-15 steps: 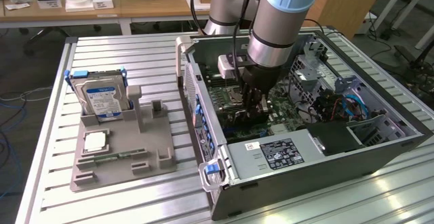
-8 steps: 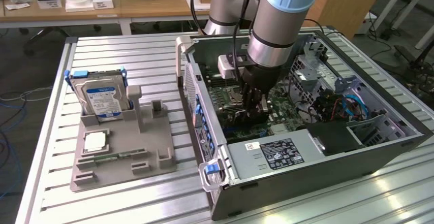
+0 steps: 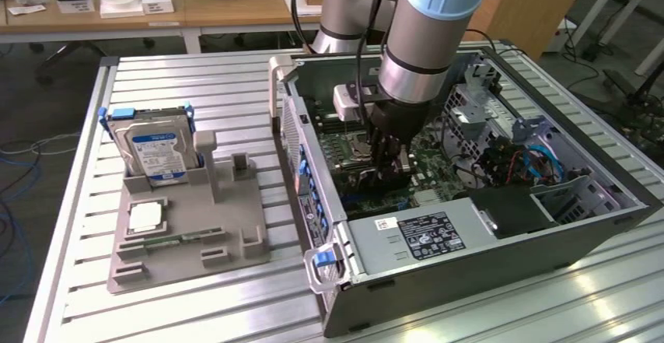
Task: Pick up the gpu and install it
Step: 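Insert the gpu into the slot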
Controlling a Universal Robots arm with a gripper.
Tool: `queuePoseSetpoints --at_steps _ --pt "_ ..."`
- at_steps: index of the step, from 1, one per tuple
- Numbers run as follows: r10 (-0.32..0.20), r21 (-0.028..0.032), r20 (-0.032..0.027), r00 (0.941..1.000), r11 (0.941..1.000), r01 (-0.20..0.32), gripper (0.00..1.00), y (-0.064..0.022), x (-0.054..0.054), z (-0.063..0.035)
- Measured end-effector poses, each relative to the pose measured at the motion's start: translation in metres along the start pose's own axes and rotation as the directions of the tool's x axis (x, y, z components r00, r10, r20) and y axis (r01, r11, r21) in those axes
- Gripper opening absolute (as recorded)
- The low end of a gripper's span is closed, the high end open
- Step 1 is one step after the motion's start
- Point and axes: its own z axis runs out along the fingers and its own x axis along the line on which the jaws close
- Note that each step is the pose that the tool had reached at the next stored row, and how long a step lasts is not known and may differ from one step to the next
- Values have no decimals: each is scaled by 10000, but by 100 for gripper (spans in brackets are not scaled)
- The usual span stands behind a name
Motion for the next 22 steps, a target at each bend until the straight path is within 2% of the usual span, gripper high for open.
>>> queuePoseSetpoints --at_steps 22 --pt "1 1 9 10000 10000 -1 27 7 3 40"
